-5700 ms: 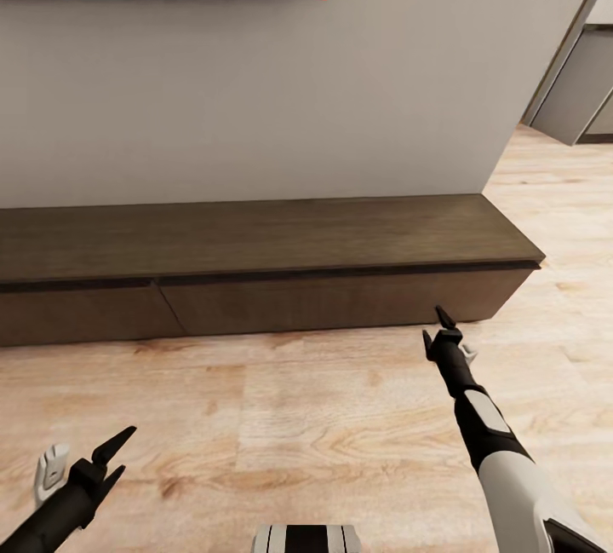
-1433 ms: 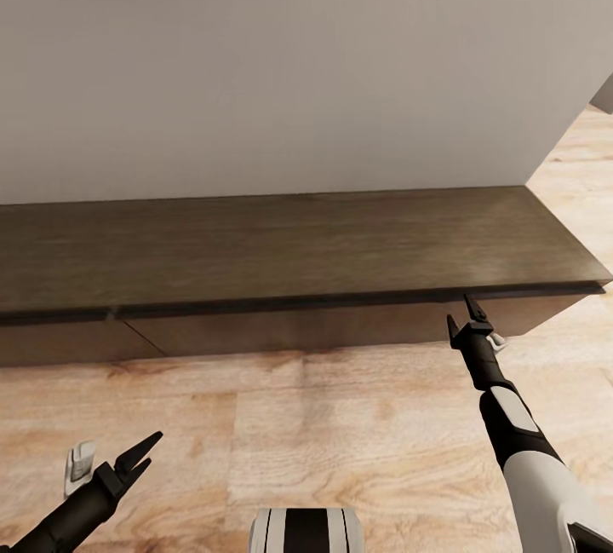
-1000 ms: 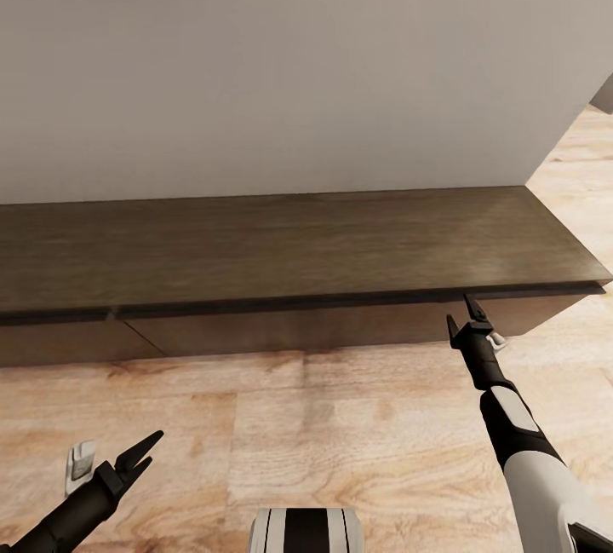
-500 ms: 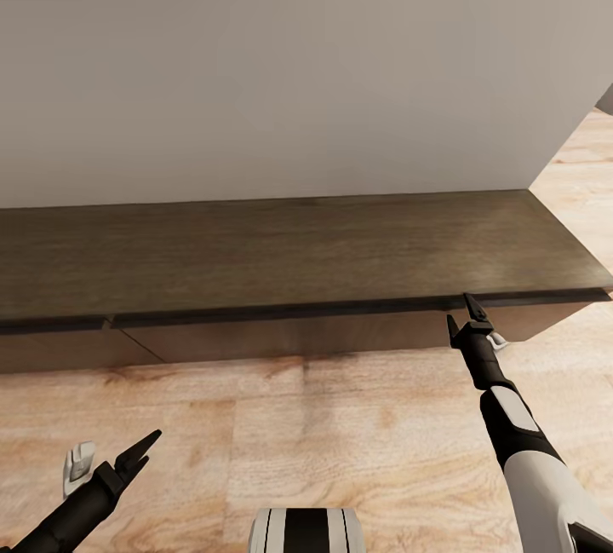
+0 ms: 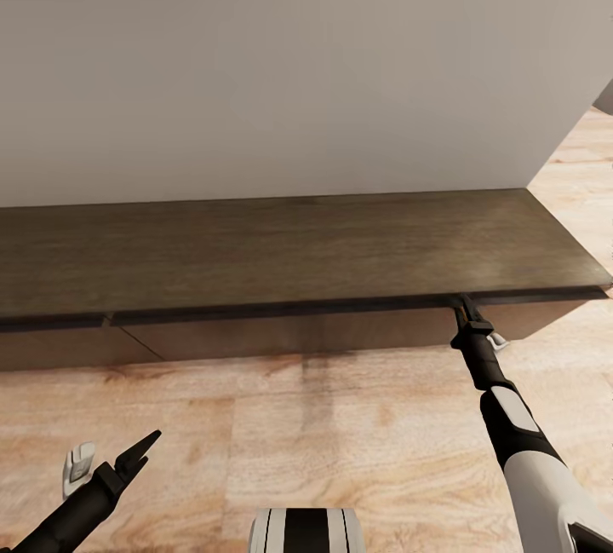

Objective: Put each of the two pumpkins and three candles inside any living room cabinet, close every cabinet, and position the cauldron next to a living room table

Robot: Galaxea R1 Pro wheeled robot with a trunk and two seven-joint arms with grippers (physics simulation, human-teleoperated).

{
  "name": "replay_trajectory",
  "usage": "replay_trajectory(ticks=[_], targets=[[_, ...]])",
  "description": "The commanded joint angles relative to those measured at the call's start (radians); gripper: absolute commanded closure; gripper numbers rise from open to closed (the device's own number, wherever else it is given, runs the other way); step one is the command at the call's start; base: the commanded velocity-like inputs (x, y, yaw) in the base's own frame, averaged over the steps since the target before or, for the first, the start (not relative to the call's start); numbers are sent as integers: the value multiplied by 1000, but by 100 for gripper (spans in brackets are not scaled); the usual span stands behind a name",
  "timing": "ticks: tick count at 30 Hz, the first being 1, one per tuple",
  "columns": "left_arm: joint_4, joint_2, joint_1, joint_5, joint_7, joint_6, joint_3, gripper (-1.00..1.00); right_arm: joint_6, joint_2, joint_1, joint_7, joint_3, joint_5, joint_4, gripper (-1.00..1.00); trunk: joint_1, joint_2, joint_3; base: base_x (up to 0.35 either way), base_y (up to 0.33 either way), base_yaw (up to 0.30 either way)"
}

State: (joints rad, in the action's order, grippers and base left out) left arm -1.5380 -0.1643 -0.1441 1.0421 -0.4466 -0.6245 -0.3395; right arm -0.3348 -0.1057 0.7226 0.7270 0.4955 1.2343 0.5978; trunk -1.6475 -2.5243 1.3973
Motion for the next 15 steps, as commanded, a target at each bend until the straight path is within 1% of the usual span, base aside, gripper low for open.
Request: replay_trajectory(ticks=[1,15], targets=[[0,0,0,7,1,-7,-1,-100,-9,0,1,2,2,8,-1,100,0,0,0,-37,-26,0],[1,0,-2,6,0,-6,-1,-100,-9,-1,1,0,1,9,-1,100,0,0,0,-5,-3,0]])
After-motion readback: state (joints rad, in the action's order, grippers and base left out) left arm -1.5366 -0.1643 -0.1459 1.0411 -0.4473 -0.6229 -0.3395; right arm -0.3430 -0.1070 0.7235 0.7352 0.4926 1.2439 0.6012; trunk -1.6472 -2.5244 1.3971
